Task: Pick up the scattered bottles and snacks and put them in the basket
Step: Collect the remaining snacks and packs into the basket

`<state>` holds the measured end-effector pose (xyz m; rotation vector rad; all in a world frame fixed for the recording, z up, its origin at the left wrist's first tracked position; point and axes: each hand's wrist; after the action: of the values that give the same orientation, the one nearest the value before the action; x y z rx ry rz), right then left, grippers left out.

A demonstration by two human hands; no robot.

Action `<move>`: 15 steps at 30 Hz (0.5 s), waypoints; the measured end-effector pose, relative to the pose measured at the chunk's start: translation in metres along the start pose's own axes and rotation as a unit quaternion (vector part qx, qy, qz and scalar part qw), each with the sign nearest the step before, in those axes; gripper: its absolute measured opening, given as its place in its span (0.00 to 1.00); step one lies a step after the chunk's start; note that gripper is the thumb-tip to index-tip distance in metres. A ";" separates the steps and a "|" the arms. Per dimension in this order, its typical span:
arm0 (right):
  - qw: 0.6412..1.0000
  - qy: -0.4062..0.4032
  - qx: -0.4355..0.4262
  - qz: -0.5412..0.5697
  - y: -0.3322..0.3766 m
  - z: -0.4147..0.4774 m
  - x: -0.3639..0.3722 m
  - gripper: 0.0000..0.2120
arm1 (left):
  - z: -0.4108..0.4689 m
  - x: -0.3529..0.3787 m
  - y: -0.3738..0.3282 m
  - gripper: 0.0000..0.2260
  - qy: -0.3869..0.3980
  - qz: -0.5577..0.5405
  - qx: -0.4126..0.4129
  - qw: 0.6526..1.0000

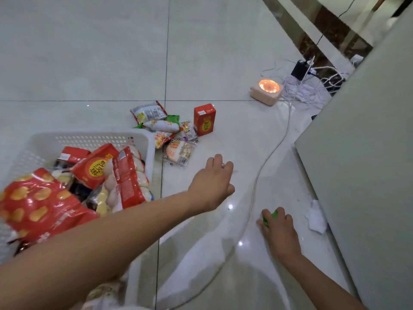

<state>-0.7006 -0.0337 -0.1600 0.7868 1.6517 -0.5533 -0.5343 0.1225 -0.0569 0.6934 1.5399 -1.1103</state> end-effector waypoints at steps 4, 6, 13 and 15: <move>0.994 -0.074 -0.075 0.036 0.037 0.020 -0.056 0.11 | -0.027 -0.095 0.056 0.22 -0.098 0.035 -0.071 0.992; 0.987 -0.098 -0.128 0.022 0.076 0.031 -0.091 0.12 | -0.061 -0.128 0.097 0.23 -0.117 0.055 -0.149 0.980; 0.922 -0.099 -0.373 -0.015 0.260 0.009 -0.177 0.16 | -0.214 -0.145 0.174 0.19 -0.108 0.033 -0.368 0.923; 0.890 -0.084 -0.447 -0.030 0.313 -0.018 -0.180 0.16 | -0.244 -0.133 0.174 0.18 -0.098 0.018 -0.397 0.912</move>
<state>-0.4594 0.1498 0.0364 0.0001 1.5406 0.1312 -0.4486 0.4301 0.0202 0.0451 1.6136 -0.4222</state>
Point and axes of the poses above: each hand's wrist, its own z-axis towards the middle knuckle, its own x-axis out of the palm, y = z × x, and after that the axes turned 15 degrees about x, right-handed
